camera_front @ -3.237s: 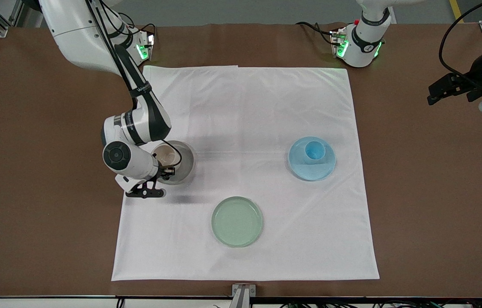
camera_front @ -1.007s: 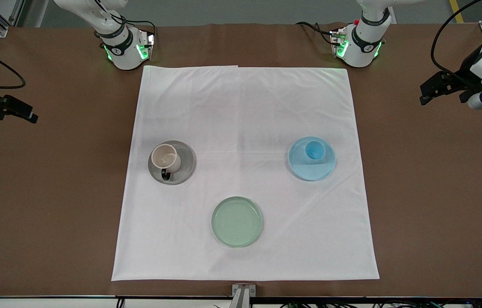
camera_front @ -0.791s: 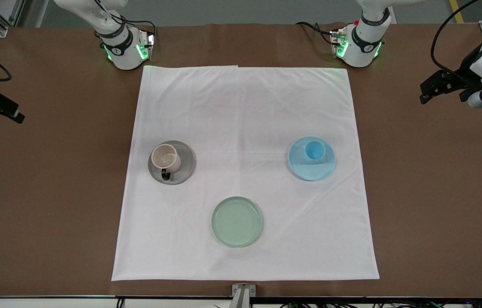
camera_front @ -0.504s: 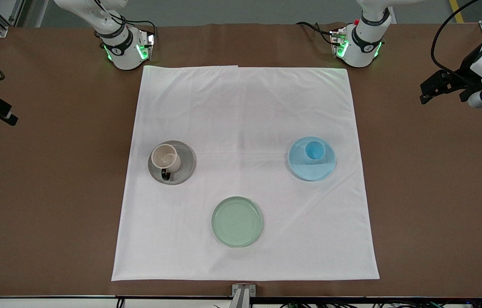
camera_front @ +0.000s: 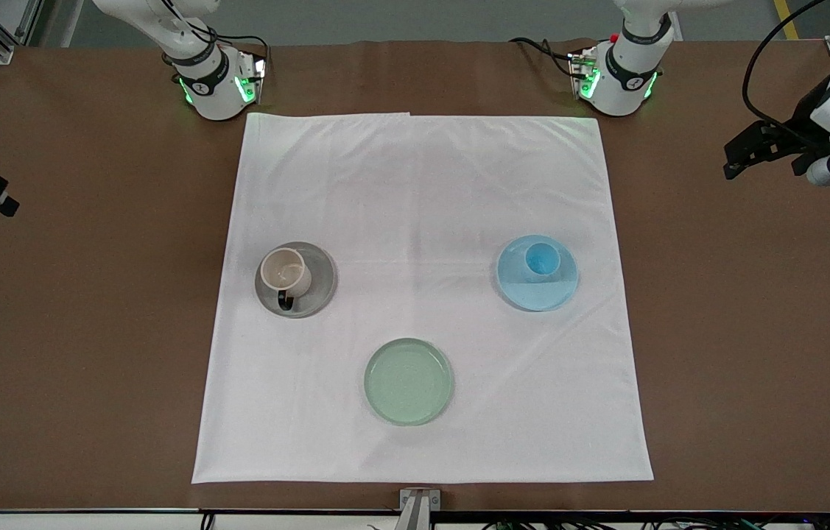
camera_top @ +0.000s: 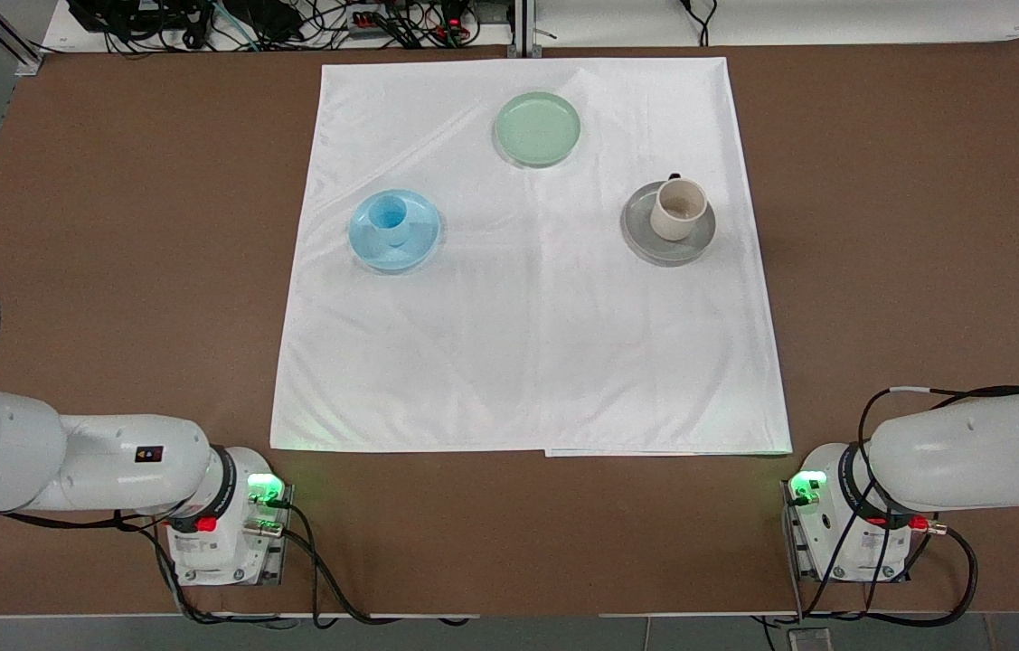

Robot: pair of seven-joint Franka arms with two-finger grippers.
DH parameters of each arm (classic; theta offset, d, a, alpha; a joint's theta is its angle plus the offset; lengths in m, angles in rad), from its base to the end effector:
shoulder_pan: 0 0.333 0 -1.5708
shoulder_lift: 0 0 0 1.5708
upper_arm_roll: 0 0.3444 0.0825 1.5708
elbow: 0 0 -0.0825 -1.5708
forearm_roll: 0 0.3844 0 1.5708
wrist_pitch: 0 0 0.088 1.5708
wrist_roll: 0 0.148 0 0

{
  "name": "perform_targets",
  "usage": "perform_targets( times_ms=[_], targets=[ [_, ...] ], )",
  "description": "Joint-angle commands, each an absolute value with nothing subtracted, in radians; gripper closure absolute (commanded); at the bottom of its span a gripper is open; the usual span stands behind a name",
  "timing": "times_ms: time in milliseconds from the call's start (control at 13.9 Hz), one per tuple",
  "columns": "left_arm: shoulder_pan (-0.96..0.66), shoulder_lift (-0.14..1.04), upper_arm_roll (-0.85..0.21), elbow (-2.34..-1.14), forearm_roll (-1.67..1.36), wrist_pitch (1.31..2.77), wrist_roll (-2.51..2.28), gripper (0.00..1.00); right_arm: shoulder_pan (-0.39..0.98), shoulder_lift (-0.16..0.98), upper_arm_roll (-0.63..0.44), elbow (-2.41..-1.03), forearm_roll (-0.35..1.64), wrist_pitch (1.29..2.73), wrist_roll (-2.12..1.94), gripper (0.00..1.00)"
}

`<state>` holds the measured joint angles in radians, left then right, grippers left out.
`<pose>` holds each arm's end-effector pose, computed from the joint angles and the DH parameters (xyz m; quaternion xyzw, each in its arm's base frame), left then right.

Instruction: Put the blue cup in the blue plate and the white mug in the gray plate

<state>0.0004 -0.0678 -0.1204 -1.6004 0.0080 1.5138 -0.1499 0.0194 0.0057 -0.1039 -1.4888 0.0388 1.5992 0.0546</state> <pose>0.5214 -0.0639 0.6294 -0.9998 -0.0153 0.0085 0.0093 0.5629 -0.0418 0.6506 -0.9961 0.0689 -0.0526 0.0183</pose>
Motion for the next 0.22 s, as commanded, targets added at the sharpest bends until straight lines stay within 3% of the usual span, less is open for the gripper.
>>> perform_targets(
  times_ms=[0,144],
  targets=[
    [0.006,-0.084,-0.124,-1.611,0.005,1.525,-0.129,0.00,0.003,0.012,-0.091,-1.471,0.018,1.591,0.046,0.00],
    [0.005,-0.086,-0.124,-1.611,0.005,1.525,-0.133,0.00,0.005,0.012,-0.091,-1.471,0.017,1.591,0.046,0.00]
  ],
)
